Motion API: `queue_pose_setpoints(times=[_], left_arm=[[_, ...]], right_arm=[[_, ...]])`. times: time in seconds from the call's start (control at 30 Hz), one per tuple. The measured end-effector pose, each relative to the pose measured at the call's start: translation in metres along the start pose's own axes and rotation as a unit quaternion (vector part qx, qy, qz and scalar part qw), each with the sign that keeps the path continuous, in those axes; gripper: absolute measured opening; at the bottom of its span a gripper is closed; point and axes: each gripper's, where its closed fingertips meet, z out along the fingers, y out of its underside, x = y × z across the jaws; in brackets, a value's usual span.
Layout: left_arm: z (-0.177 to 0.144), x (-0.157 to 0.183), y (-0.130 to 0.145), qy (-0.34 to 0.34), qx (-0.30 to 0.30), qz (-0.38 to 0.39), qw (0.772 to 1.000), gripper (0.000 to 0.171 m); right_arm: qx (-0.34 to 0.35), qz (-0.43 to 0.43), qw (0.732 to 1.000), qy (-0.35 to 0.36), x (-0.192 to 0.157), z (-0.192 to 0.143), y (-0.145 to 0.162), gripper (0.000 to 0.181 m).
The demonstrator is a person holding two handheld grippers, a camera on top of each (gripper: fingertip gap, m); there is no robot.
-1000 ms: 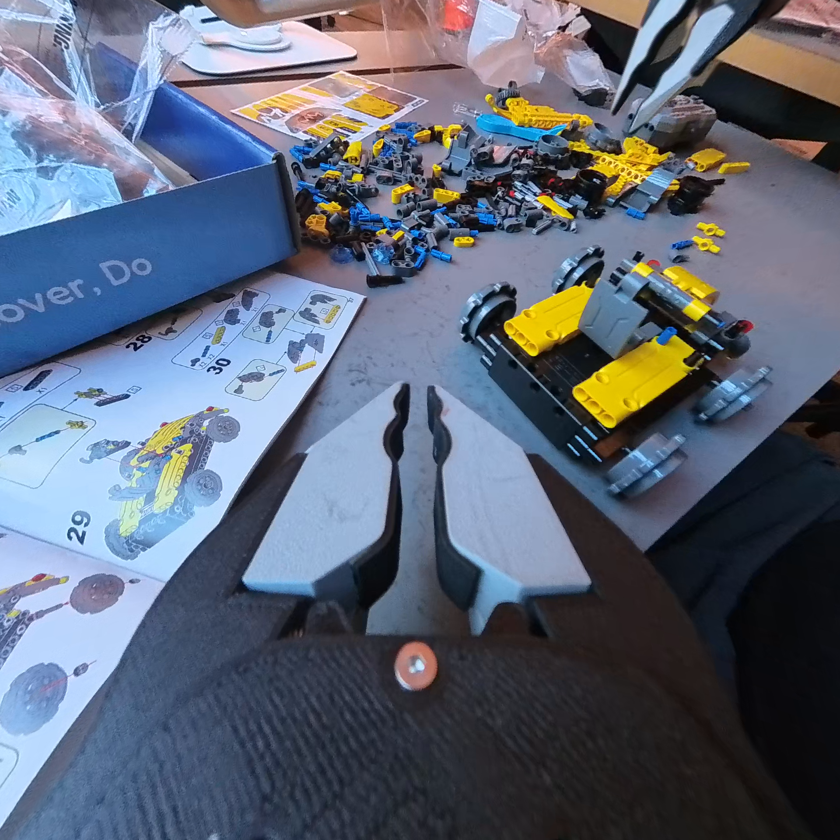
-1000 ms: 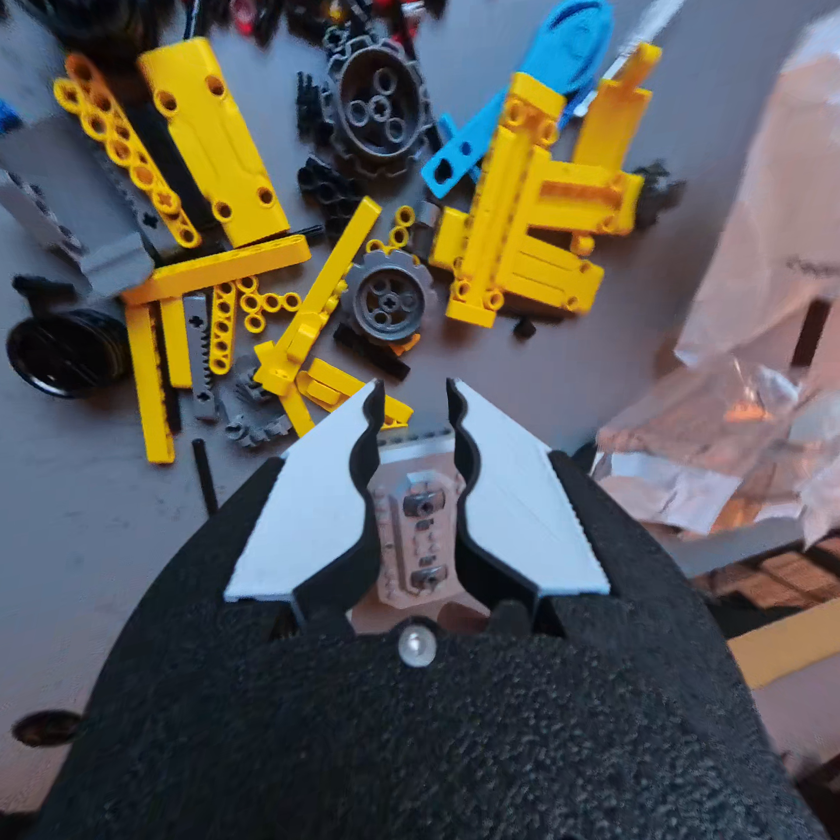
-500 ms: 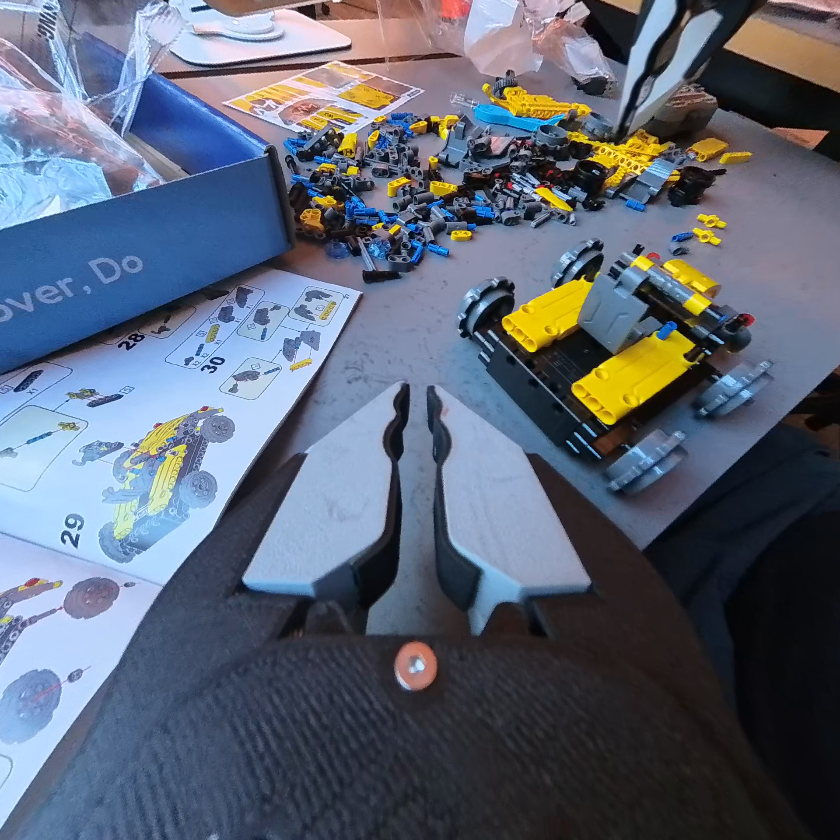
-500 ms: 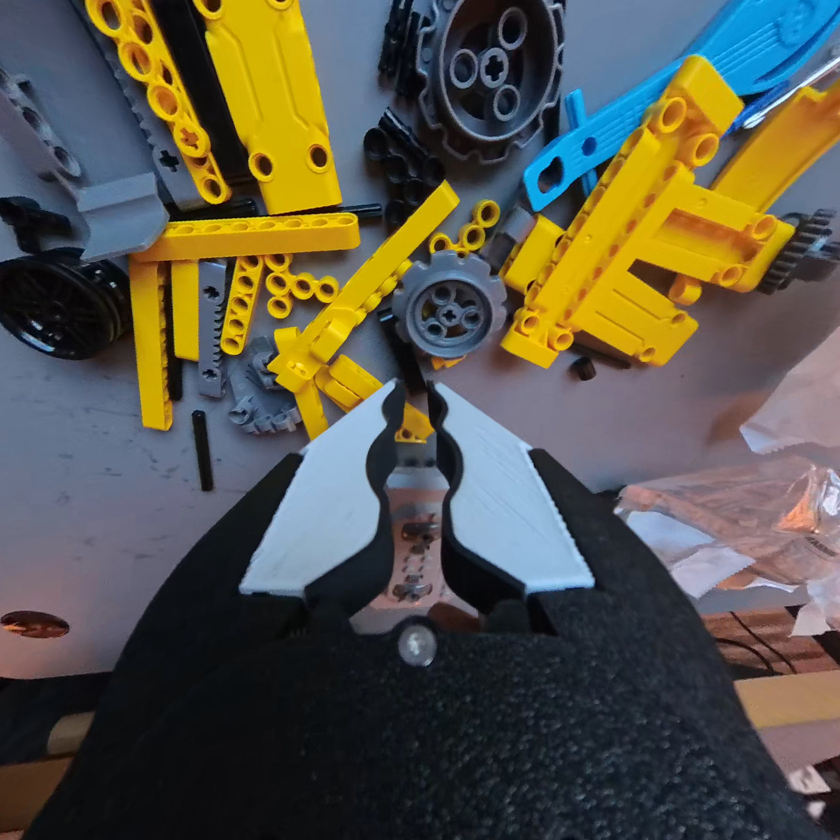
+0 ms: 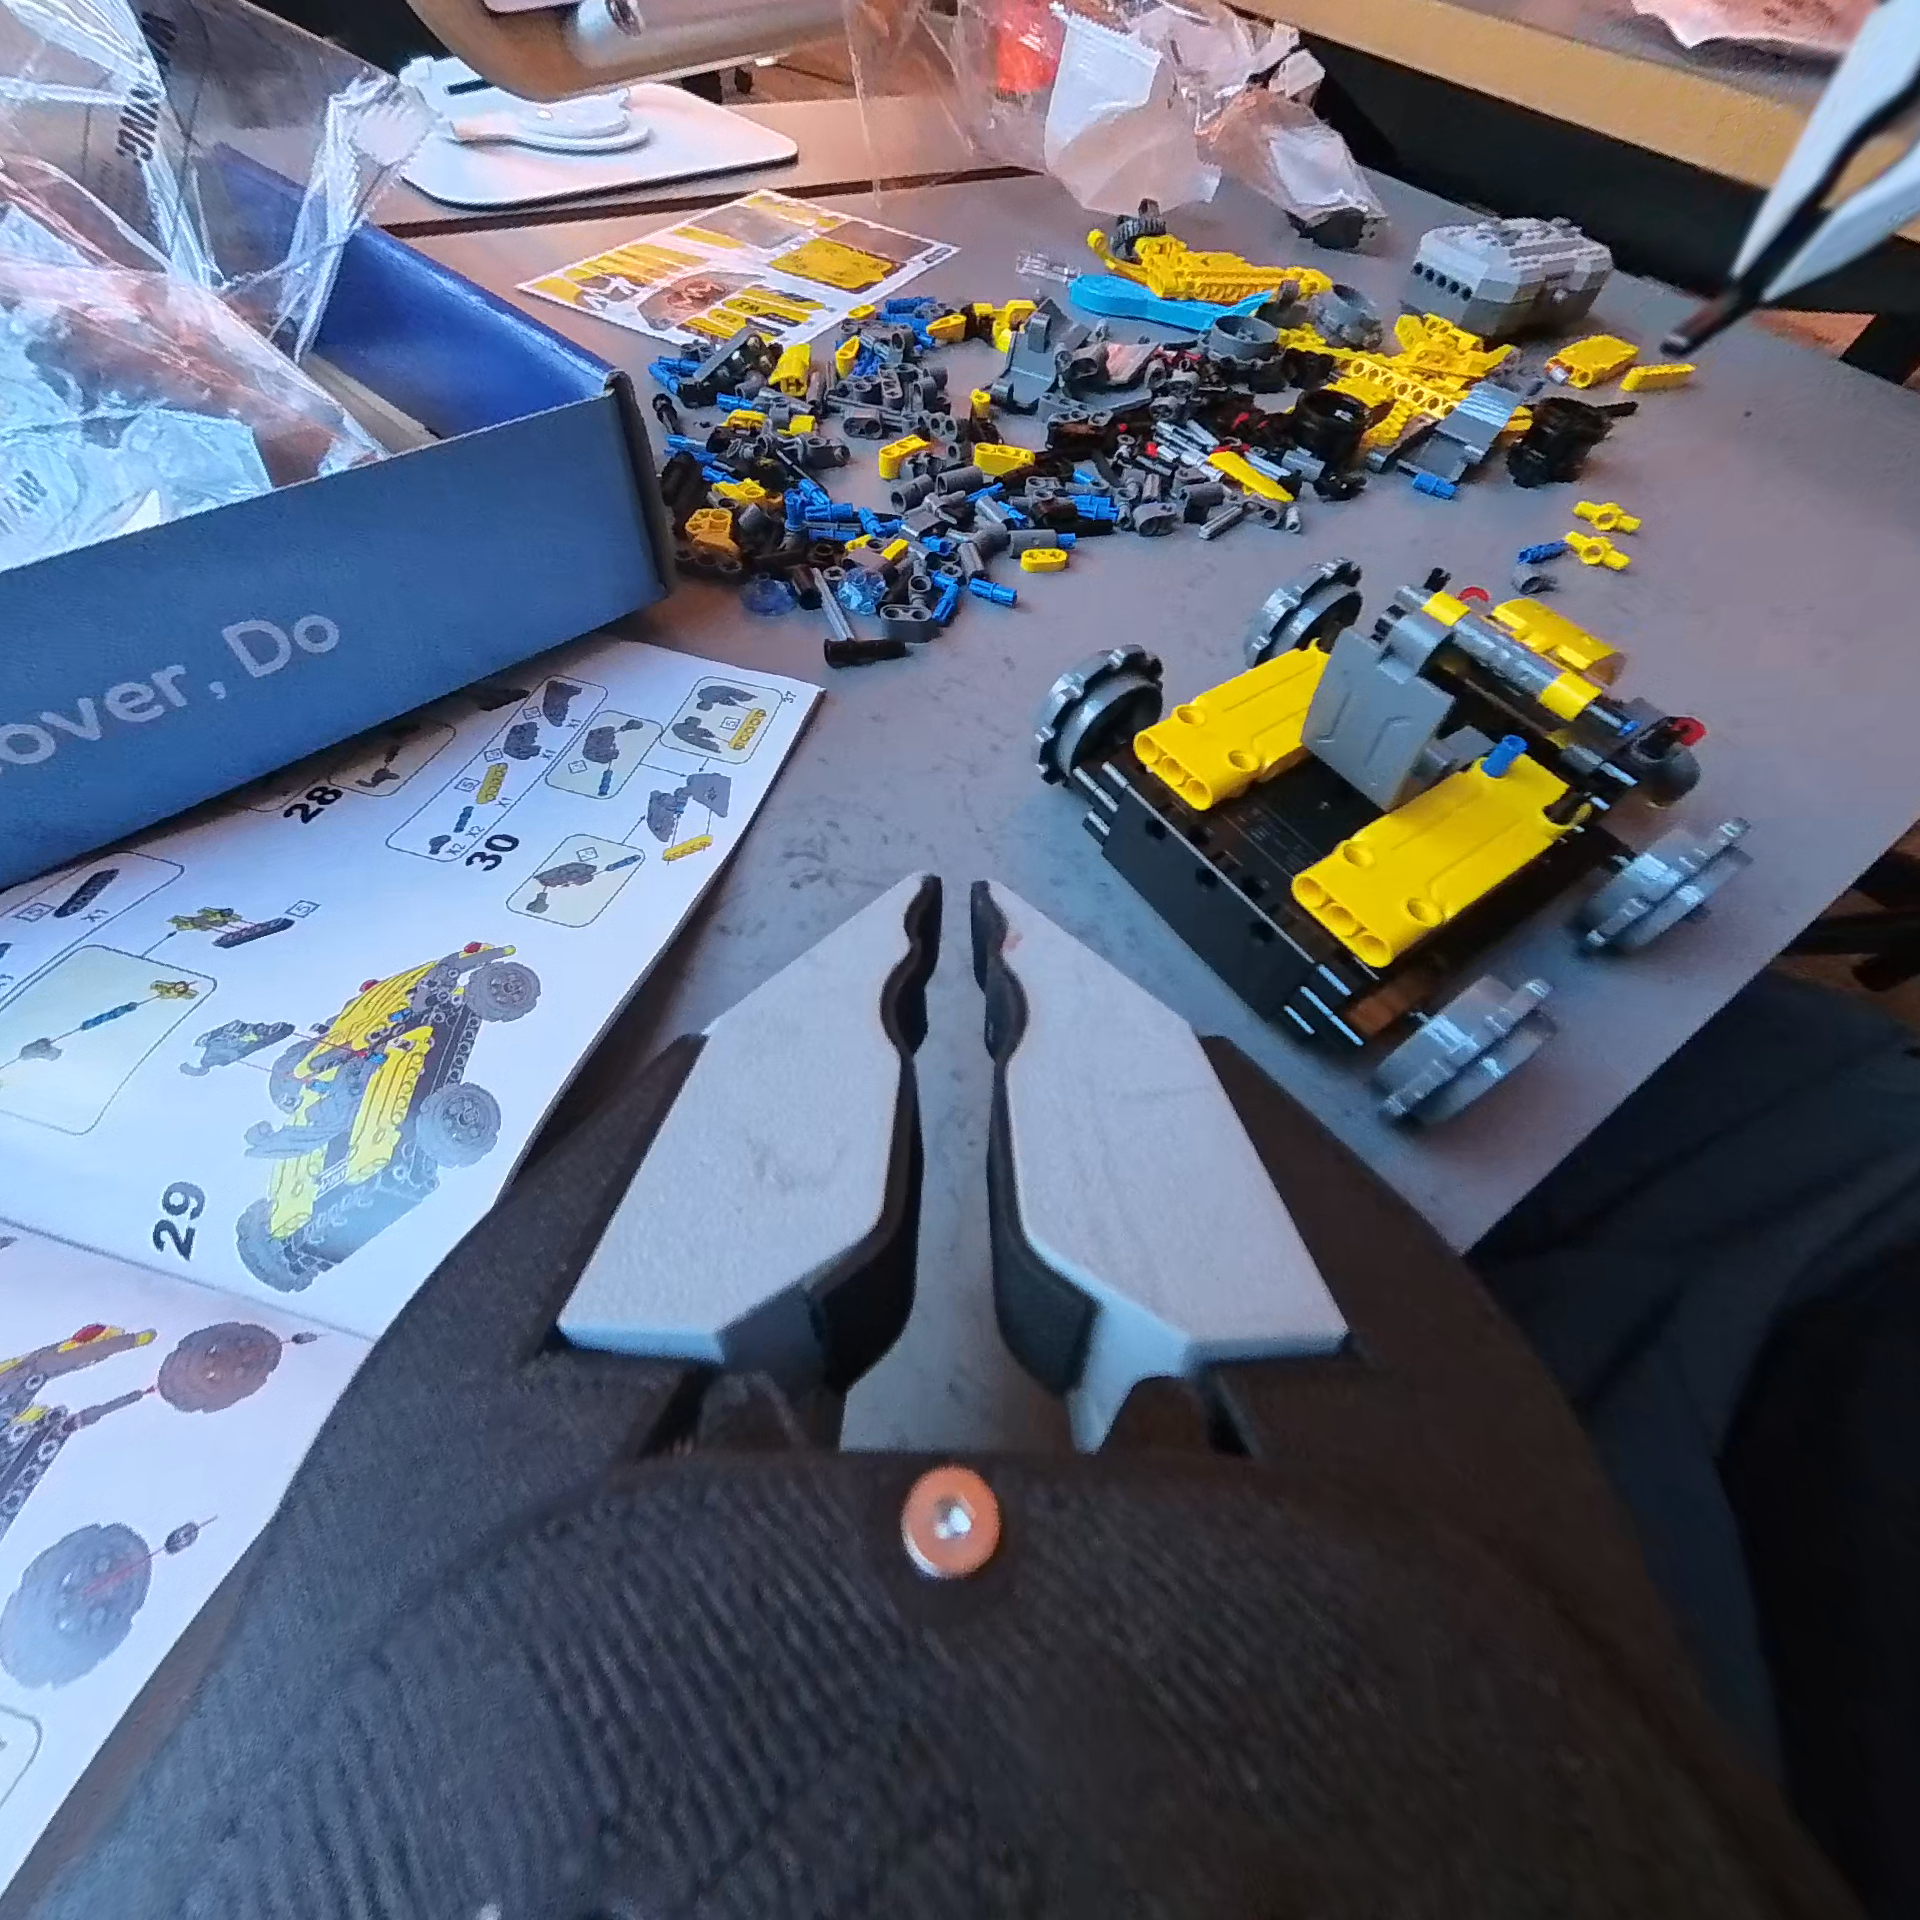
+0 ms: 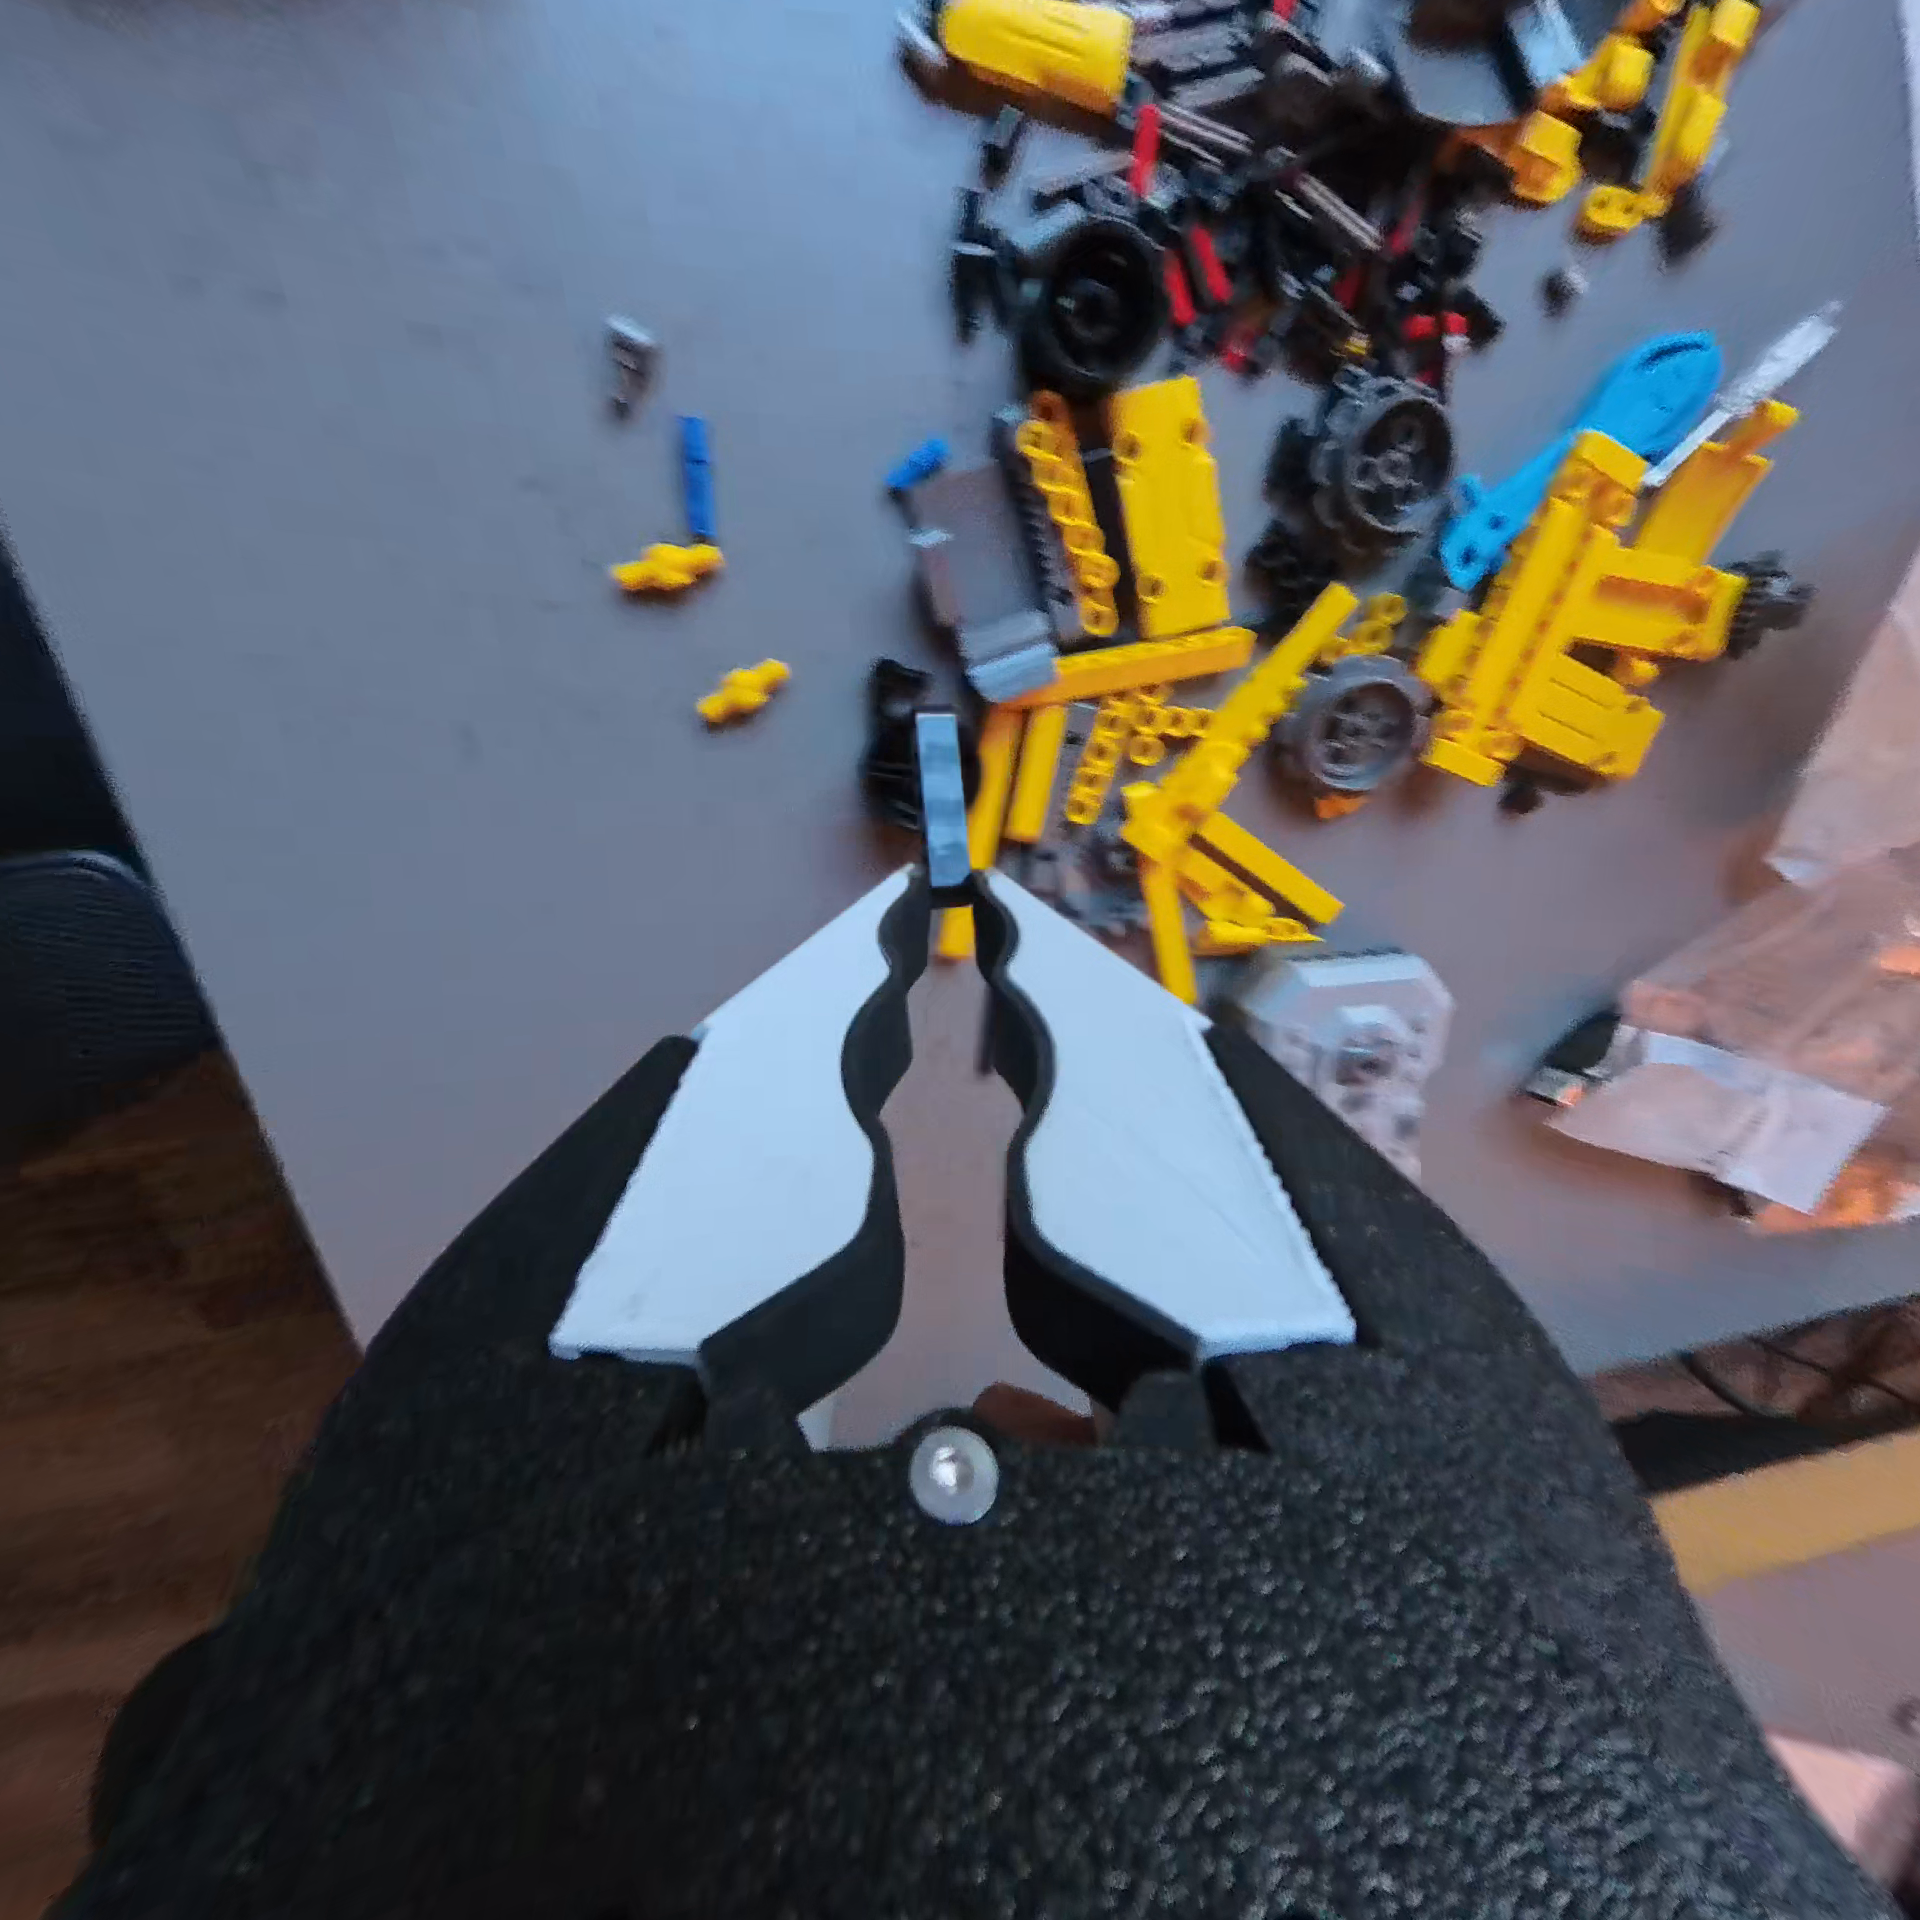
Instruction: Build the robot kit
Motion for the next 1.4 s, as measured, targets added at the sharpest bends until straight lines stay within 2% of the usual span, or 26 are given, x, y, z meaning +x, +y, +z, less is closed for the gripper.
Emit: queue_pose_setpoints(times=[0.27,0.43,0.5,0.8,1.0,1.1,1.2,1.33,1.4], left_arm=[[0.0,-0.001,0.0,-0.007,-0.001,0.0,1.0,0.002],[0.0,-0.002,0.0,-0.011,0.0,-0.001,1.0,0.002],[0.0,-0.002,0.0,-0.012,0.0,-0.001,1.0,0.002],[0.0,-0.002,0.0,-0.012,0.0,-0.001,1.0,0.002],[0.0,-0.002,0.0,-0.01,0.001,0.001,1.0,0.001],[0.0,-0.004,0.0,-0.015,-0.003,-0.004,1.0,0.002],[0.001,-0.011,0.001,-0.042,-0.008,-0.012,0.999,0.007],[0.005,-0.014,0.002,-0.078,-0.032,-0.007,0.996,0.018],[0.007,-0.009,-0.01,-0.077,-0.024,-0.008,0.997,0.023]], right_arm=[[0.047,0.03,0.998,-0.029,-0.063,0.043,-0.011,0.008],[0.045,0.028,0.998,-0.014,-0.073,0.061,-0.011,0.012],[0.054,0.04,0.998,-0.01,-0.072,0.057,-0.009,0.017],[0.16,0.101,0.981,0.046,-0.074,0.028,-0.013,0.017],[0.239,0.174,0.951,0.089,-0.074,0.025,-0.005,0.017],[0.284,0.203,0.933,0.083,-0.079,0.02,-0.015,0.024],[0.301,0.218,0.924,0.089,-0.081,0.02,-0.027,0.026],[0.328,0.226,0.913,0.087,-0.084,0.014,-0.056,0.03],[0.344,0.221,0.908,0.093,-0.082,0.009,-0.074,0.029]])
